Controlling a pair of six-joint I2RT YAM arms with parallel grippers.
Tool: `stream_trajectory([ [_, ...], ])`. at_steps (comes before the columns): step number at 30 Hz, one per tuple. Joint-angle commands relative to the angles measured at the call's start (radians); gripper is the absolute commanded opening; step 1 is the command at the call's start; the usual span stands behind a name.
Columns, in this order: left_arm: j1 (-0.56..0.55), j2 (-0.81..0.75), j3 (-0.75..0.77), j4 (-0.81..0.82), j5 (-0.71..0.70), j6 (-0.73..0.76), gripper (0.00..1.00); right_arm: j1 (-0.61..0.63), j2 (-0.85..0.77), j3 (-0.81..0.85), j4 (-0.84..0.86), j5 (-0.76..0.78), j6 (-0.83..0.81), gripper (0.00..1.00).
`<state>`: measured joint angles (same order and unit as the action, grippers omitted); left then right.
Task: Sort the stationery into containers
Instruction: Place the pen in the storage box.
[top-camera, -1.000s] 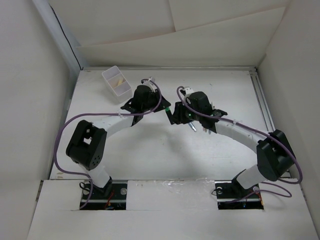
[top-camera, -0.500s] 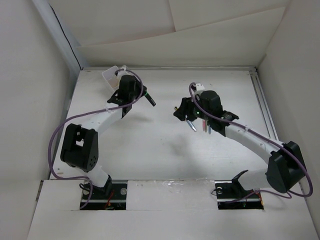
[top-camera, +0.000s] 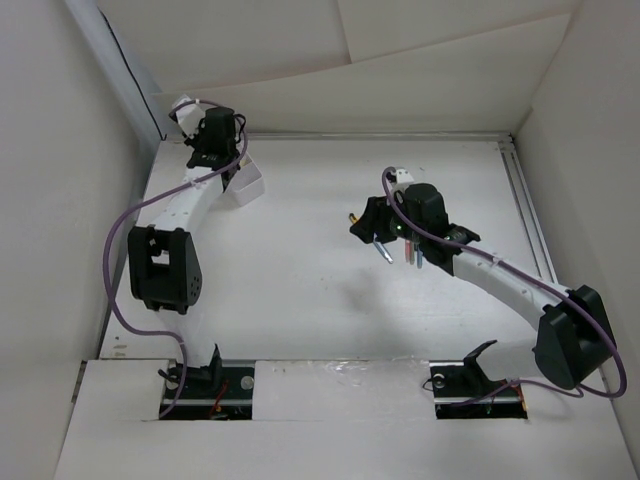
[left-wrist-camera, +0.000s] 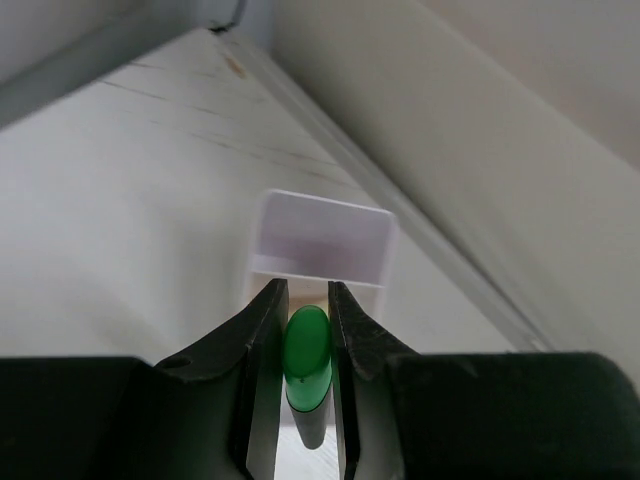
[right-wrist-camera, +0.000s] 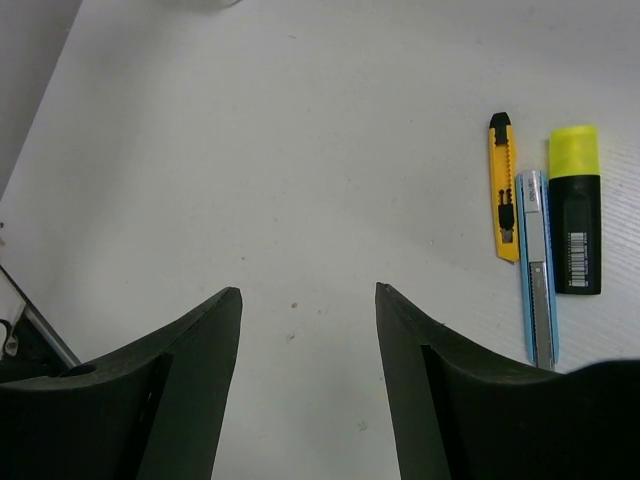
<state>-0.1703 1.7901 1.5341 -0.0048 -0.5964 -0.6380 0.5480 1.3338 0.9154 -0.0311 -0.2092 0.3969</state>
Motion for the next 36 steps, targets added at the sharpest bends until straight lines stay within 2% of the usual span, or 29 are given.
stream_trajectory([
  [1, 0.009, -0.006, 0.031, -0.003, -0.152, 0.095, 0.00, -0.008, -0.025, 0.002, 0.069, -0.033, 0.008, 0.62],
  [6, 0.009, 0.037, 0.060, 0.080, -0.212, 0.221, 0.00, -0.008, -0.025, 0.002, 0.069, -0.033, 0.008, 0.62],
  [18, 0.009, 0.156, 0.106, 0.249, -0.255, 0.365, 0.00, 0.001, -0.036, 0.002, 0.079, -0.033, -0.001, 0.61],
  [28, 0.000, 0.198, 0.092, 0.351, -0.246, 0.397, 0.00, 0.001, -0.027, 0.002, 0.088, -0.032, -0.010, 0.61],
  [36, -0.009, 0.207, -0.015, 0.439, -0.237, 0.408, 0.00, 0.001, -0.018, -0.007, 0.088, 0.013, -0.010, 0.61],
])
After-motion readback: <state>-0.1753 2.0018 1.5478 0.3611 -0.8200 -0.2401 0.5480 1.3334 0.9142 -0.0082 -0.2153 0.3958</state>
